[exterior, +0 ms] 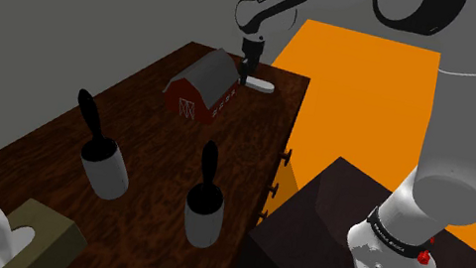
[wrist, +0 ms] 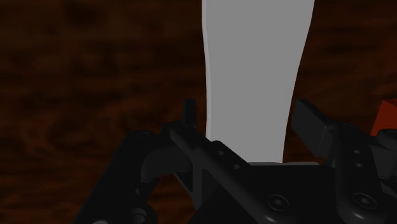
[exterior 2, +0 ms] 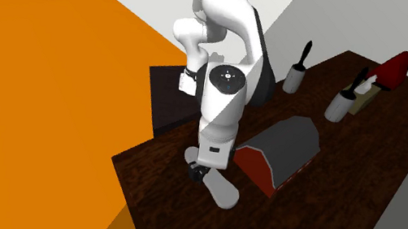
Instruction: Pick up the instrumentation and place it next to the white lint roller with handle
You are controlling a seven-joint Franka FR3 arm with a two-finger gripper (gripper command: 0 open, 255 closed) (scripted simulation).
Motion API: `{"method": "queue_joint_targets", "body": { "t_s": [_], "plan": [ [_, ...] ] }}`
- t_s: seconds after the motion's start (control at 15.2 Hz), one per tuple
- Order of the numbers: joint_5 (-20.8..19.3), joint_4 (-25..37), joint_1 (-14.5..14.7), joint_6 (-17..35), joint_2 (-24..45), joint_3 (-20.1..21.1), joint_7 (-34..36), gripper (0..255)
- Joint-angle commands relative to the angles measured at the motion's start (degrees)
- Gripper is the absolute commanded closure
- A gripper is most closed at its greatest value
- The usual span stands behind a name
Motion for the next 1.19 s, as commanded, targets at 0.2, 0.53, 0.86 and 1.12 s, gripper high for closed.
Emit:
{"method": "queue_joint_targets", "body": {
  "t_s": [0.2,0.53,0.86,1.12],
  "plan": [
    [0.0,0.0,0.0,0.0,0.0,0.0,0.0,255],
    [-0.4,1.5,0.1,-3.1,-1.7,-0.2,0.3,255],
    [-0.8,3.3,0.2,-6.4,-3.2,-0.4,0.6,255],
    [-1.1,5.0,0.2,-9.0,-4.2,-0.5,0.8,255]
  ]
}}
